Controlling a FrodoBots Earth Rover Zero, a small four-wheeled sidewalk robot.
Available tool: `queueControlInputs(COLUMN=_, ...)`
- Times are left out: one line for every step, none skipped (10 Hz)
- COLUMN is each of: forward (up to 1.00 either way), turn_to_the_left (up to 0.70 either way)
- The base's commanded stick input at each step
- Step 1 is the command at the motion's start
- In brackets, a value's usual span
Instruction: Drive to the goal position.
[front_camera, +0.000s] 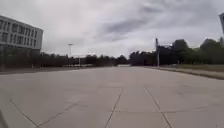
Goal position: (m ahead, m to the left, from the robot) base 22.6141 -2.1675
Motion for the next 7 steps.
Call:
queueControlInputs(forward=1.0, turn_to_the_left=0.0)
queueControlInputs(forward=1.0, turn_to_the_left=0.0)
queueControlInputs(forward=1.0, turn_to_the_left=0.0)
queueControlInputs(forward=1.0, turn_to_the_left=0.0)
queueControlInputs(forward=1.0, turn_to_the_left=0.0)
queueControlInputs(forward=1.0, turn_to_the_left=0.0)
queueControlInputs(forward=1.0, turn_to_the_left=0.0)
